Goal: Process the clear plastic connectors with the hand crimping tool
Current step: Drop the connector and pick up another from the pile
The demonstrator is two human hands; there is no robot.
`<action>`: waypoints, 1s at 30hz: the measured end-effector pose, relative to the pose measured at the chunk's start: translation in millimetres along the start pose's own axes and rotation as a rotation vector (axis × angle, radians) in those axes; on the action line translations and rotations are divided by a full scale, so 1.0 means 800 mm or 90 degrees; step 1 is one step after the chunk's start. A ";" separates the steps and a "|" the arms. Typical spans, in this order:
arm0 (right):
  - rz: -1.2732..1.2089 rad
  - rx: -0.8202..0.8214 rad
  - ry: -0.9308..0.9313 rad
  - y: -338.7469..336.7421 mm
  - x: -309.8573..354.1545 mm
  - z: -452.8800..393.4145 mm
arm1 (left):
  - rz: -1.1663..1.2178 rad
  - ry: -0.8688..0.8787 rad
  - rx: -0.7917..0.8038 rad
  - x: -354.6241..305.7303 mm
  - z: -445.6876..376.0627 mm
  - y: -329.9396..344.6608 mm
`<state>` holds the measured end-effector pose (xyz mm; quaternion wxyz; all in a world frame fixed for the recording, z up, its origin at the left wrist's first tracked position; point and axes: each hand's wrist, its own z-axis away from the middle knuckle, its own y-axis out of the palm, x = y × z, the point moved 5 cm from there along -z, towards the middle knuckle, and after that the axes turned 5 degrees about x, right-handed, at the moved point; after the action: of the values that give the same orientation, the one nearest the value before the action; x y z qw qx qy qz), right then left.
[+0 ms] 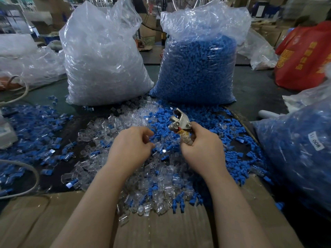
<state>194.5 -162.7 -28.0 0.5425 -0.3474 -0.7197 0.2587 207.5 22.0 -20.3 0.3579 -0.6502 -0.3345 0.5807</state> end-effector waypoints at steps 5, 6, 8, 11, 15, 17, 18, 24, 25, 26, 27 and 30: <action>-0.006 -0.013 -0.001 -0.003 0.000 0.001 | -0.059 0.085 0.098 -0.023 0.005 0.009; -0.004 -0.012 -0.003 -0.003 0.000 0.001 | -0.095 0.097 0.115 -0.027 0.006 0.013; -0.001 -0.010 -0.007 -0.003 0.000 0.001 | -0.163 0.119 0.131 -0.033 0.008 0.020; -0.001 -0.009 -0.008 -0.003 0.001 0.001 | -0.221 0.123 0.135 -0.036 0.006 0.027; -0.001 -0.005 -0.011 -0.003 0.002 0.000 | -0.205 0.124 0.141 -0.038 0.006 0.030; 0.000 -0.010 -0.012 -0.003 0.002 0.000 | -0.137 0.122 0.125 -0.037 0.007 0.028; -0.001 -0.015 -0.012 -0.004 0.002 0.000 | -0.081 0.112 0.106 -0.035 0.007 0.025; -0.059 -0.033 -0.015 -0.006 0.003 0.000 | 0.359 0.039 0.041 -0.023 0.007 0.005; -0.070 -0.032 -0.021 -0.006 0.005 0.000 | 0.423 0.024 0.037 -0.022 0.007 0.003; -0.079 -0.033 -0.028 -0.007 0.006 0.000 | 0.477 0.010 0.033 -0.021 0.007 0.001; -0.086 -0.034 -0.036 -0.007 0.008 0.000 | 0.525 0.001 0.035 -0.022 0.008 0.000; -0.131 -0.034 -0.054 -0.008 0.012 0.001 | 0.614 0.000 0.082 -0.028 0.008 0.003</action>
<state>190.8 -158.9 -17.8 0.5259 -0.2750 -0.7805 0.1967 198.8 1.9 -11.4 0.0876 -0.7074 0.0416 0.7001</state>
